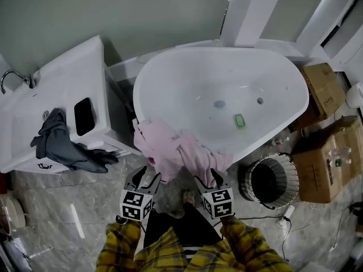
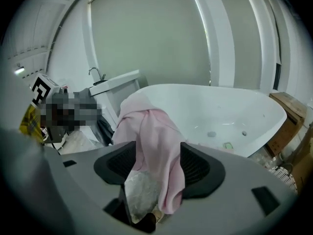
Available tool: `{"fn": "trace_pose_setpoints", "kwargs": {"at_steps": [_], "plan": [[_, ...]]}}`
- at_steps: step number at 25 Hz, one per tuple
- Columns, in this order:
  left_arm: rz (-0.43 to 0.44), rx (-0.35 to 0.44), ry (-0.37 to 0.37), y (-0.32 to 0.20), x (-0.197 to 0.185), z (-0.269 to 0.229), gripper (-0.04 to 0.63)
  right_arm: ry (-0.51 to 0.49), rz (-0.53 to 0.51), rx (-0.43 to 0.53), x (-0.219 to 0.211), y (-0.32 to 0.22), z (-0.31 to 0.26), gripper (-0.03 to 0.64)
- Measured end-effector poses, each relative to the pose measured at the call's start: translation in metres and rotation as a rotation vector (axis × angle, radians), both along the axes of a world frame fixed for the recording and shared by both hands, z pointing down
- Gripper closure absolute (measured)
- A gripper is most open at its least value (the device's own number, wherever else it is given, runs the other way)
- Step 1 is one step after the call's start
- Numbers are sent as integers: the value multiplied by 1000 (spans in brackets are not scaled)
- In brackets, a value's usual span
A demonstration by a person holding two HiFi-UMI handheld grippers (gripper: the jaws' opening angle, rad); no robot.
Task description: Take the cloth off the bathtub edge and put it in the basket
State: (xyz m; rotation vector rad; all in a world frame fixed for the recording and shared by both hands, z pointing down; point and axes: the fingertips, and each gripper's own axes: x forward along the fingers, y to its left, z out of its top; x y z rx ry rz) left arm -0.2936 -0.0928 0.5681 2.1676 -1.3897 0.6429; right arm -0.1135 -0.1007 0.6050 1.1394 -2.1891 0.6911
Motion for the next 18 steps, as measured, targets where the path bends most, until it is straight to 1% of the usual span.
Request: {"fn": "trace_pose_setpoints", "kwargs": {"at_steps": [2, 5, 8, 10, 12, 15, 18], "plan": [[8, -15, -7, -10, 1, 7, 363, 26, -11, -15, -1, -6, 8, 330], [13, -21, -24, -24, -1, 16, 355, 75, -11, -19, -1, -15, 17, 311], [-12, -32, 20, -37, -4, 22, 320, 118, -7, -18, 0, -22, 26, 296], [-18, -44, 58, -44, -3, 25, 292, 122, -12, -39, -1, -25, 31, 293], [-9, -53, 77, -49, 0, 27, 272, 126, -22, -59, -3, -26, 35, 291], [5, -70, 86, -56, 5, 33, 250, 152, -58, -68, -7, -26, 38, 290], [9, -81, 71, -64, 8, 39, 247, 196, -83, -77, -8, -27, 43, 290]]}}
